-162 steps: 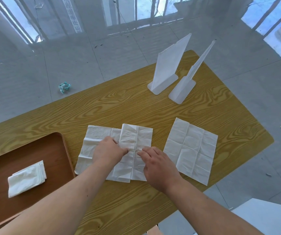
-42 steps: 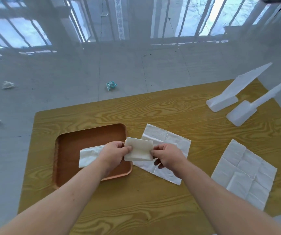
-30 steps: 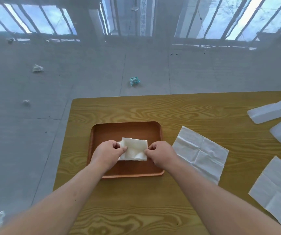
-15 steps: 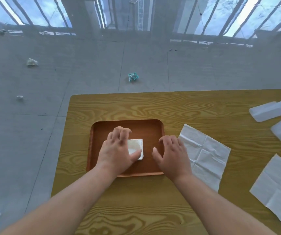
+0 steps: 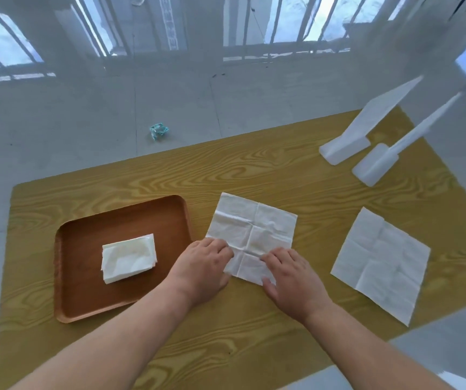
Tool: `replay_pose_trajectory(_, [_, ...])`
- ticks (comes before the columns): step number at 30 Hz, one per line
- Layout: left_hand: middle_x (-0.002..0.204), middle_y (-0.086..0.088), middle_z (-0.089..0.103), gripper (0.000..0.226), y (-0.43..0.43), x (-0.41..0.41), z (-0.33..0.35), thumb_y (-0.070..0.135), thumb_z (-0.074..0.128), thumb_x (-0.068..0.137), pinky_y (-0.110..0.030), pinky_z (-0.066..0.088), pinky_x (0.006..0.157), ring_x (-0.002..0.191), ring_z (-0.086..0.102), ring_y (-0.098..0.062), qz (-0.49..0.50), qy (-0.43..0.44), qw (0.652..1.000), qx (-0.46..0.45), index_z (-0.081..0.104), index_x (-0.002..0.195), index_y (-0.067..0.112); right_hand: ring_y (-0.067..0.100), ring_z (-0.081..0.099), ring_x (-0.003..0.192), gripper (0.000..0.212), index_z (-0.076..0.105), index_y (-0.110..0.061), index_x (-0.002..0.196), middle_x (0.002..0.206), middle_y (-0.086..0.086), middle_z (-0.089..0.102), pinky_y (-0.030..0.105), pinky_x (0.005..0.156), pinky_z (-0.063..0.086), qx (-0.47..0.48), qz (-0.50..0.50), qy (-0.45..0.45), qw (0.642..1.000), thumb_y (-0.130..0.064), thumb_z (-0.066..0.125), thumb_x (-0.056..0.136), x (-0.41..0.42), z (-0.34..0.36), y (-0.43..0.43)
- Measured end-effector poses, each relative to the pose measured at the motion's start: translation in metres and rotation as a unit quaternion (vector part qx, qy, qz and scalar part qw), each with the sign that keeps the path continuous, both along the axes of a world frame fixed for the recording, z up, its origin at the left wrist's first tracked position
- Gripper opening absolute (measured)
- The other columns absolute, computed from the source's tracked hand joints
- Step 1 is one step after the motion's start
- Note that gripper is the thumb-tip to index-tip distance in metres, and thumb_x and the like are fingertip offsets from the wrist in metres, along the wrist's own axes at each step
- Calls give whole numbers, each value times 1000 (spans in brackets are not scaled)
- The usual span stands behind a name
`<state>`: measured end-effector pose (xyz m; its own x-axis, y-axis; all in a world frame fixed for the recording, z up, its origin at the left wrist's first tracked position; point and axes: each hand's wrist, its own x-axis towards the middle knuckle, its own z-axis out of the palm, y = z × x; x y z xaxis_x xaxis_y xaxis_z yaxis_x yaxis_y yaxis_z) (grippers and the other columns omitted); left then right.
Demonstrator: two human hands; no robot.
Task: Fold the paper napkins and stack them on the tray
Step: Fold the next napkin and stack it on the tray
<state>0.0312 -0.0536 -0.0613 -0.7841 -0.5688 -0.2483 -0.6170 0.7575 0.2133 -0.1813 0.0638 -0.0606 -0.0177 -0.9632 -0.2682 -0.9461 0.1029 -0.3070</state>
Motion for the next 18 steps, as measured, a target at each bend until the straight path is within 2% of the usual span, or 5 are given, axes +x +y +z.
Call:
replay_pose_trajectory(5, [144,2,55,48,-1,-12,-6,50,52,97,-37,42,110,131,51,-20,-21,-40,999,-7,60,137,25,16,45,130,49,51,-25,141,137,-6,53,34,113,39,1,4,-12,1000,-45,44,97,-25,-6,17])
replay_pose_trajectory(10, [124,-1,68,34,6,-24,-2,37,47,101,-41,51,98,114,61,-24,-77,-62,993,-63,71,119,21,19,44,132,56,51,-25,141,137,-2,53,37,115,38,1,42,10,999,-54,46,94,-36,-4,29])
replay_pose_trajectory(13, [121,5,67,35,9,-31,2,43,43,100,-37,47,99,114,59,-19,-41,-58,997,-40,70,113,26,22,43,133,64,49,-24,143,138,0,52,39,115,37,1,68,8,998,-61,51,90,-32,-1,31])
replay_pose_trajectory(16, [109,10,69,36,9,-35,10,53,45,94,-34,48,94,106,62,-15,23,-14,1000,8,69,105,30,24,40,135,74,40,-23,149,143,1,47,41,116,35,18,77,16,997,-66,50,89,-26,2,27])
replay_pose_trajectory(18, [98,13,68,41,8,-36,18,62,41,88,-33,49,88,97,63,-13,64,10,997,51,67,97,32,24,39,135,71,38,-23,150,145,1,44,41,116,34,30,63,13,997,-59,53,90,-23,4,21])
